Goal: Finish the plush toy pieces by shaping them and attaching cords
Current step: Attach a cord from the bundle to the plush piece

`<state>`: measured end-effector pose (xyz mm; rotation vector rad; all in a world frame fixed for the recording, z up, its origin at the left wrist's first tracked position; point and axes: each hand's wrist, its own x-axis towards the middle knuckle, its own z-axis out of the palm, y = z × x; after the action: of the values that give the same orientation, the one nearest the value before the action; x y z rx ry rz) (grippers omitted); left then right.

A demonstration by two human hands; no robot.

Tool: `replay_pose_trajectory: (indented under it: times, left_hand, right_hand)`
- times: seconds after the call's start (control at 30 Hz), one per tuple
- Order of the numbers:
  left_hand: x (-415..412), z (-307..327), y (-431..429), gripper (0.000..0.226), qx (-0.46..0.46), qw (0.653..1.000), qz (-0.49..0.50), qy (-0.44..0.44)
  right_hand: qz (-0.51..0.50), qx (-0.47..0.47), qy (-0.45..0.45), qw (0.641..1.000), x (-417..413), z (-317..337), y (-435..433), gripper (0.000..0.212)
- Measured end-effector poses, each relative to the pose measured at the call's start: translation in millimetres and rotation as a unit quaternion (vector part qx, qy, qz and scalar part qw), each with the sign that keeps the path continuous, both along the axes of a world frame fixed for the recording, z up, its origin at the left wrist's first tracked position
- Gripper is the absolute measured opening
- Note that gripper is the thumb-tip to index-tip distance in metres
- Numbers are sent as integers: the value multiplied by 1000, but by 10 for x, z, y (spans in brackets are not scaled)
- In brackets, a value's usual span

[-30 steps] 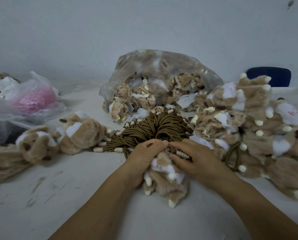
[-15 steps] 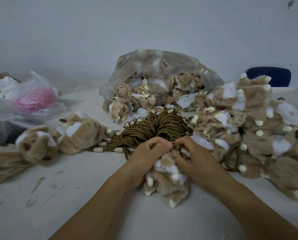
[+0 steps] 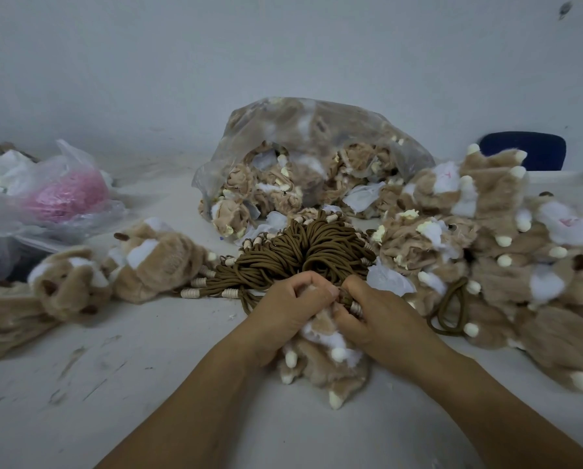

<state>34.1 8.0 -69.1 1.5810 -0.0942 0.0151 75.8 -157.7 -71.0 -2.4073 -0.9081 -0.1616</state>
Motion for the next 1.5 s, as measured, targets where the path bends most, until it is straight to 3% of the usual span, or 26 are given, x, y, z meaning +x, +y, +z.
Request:
replay_pose_trajectory:
  times: [0.83, 1.07, 1.27, 1.5]
  left_hand:
    - [-24, 30, -44, 20, -11, 1000, 4, 15]
    - [-24, 48, -31, 22, -17, 1000, 6, 14]
    - [-33, 58, -47, 25, 8, 999, 17, -33]
    - [-45, 62, -56, 26, 1, 999, 15, -28]
  right_hand:
    - [-23, 8, -12, 1000, -57, -9, 62, 24]
    - [-5, 49, -7, 999, -91, 20, 35, 28]
    - [-40, -8, -77, 996, -80, 8, 96, 23]
    - [-35, -23, -74, 996, -86, 2, 113, 19]
